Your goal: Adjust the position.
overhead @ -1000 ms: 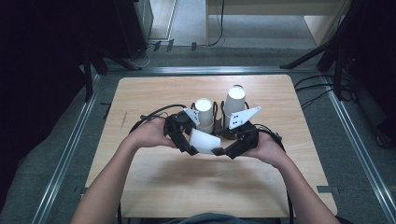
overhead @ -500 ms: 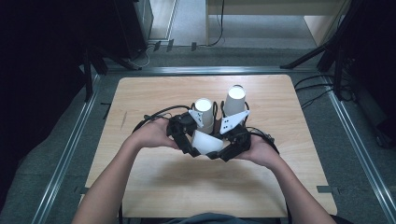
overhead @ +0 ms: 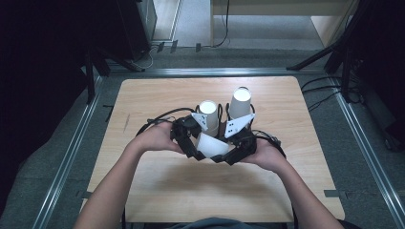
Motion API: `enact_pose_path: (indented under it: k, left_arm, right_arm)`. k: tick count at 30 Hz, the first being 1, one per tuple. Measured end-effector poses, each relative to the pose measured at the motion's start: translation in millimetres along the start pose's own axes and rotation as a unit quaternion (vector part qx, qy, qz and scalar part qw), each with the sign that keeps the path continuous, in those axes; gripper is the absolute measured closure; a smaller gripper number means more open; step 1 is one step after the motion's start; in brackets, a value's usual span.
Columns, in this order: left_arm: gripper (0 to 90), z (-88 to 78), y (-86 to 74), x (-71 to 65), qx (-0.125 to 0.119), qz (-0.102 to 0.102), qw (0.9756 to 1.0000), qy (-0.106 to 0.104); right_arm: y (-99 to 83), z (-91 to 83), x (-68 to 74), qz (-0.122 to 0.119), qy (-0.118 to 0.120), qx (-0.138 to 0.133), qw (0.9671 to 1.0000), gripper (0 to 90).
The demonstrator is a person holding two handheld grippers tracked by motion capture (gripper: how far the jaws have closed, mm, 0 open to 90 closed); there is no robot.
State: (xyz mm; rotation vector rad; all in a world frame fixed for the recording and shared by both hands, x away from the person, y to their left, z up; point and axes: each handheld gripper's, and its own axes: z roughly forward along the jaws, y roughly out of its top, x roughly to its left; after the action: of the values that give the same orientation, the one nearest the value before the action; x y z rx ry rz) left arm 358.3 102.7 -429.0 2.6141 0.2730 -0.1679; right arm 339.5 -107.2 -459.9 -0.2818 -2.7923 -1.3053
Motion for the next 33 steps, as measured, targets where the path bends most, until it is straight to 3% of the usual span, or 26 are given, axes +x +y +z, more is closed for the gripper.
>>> enact_pose_path:
  k: [3,10,14,26,33]
  left_arm:
    - [13.0,-1.6,-3.6,2.5,-0.020,-0.014,0.9997,-0.005]
    - [13.1,-5.5,-12.2,5.3,-0.061,-0.032,0.9976,0.003]
    - [13.4,-6.3,-18.2,5.7,-0.089,-0.044,0.9951,-0.009]
    - [14.0,-10.2,-26.0,2.3,-0.142,-0.077,0.9867,-0.012]
    - [14.1,-11.9,-24.5,1.2,-0.162,-0.075,0.9838,-0.019]
  right_arm:
    - [-1.0,-3.6,-1.2,-0.001,-0.007,-0.011,0.9999,33.5]
    - [-2.5,-11.3,-4.3,0.007,-0.009,-0.033,0.9994,33.4]
    - [-3.7,-13.5,-4.6,0.011,-0.011,-0.036,0.9992,33.4]
    - [-5.3,-16.9,-6.0,0.014,-0.004,-0.048,0.9988,33.3]
    - [-5.0,-15.5,-5.1,0.016,0.001,-0.050,0.9986,33.3]
